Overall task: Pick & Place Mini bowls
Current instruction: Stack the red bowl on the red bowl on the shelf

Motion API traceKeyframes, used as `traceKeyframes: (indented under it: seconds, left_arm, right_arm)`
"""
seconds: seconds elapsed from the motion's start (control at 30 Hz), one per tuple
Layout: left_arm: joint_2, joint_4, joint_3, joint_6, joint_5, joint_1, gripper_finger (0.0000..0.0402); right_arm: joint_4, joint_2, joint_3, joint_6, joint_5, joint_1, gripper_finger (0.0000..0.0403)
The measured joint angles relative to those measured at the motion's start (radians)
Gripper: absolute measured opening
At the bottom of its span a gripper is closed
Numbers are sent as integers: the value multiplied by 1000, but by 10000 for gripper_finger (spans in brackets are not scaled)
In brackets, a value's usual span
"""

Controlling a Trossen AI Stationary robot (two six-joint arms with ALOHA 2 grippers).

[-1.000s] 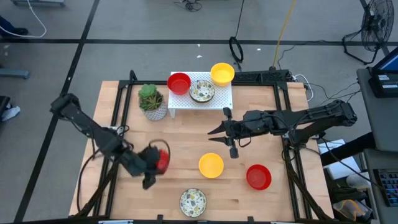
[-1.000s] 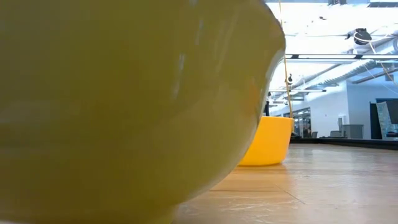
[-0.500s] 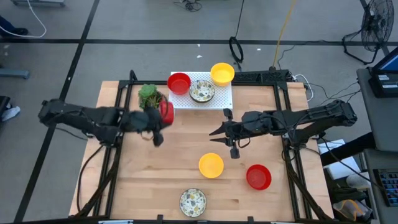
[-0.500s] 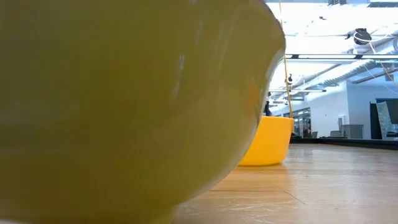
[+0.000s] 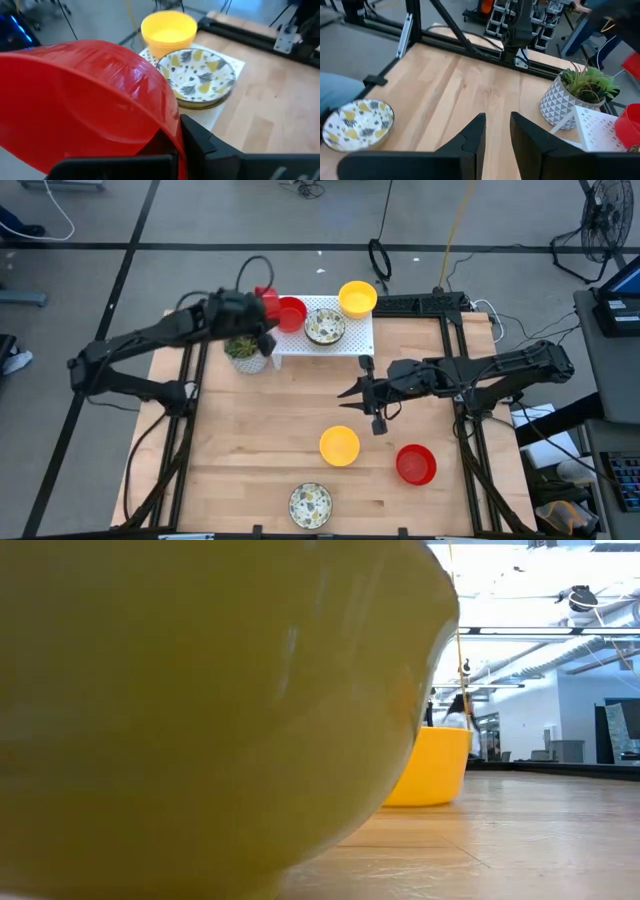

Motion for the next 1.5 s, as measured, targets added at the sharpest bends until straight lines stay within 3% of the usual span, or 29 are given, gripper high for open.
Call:
traceKeyframes:
  seconds: [0.27, 0.5, 1.0, 1.27, 1.5]
  left_arm:
    - [202, -107, 147, 46, 92, 133, 5]
    - [308, -194, 219, 71, 120, 158, 4]
    - [328, -195, 222, 98, 120, 154, 21]
    - [356, -193, 222, 113, 119, 142, 6]
    - [384, -159, 222, 135, 111, 131, 50]
  right_arm:
    - [-11, 0, 0, -33, 0, -25, 75]
    - [-28, 0, 0, -33, 0, -56, 75]
    - [-70, 0, 0, -33, -2, -124, 75]
    - [-69, 0, 0, -32, -4, -124, 75]
    - [-70, 0, 0, -32, -4, -124, 75]
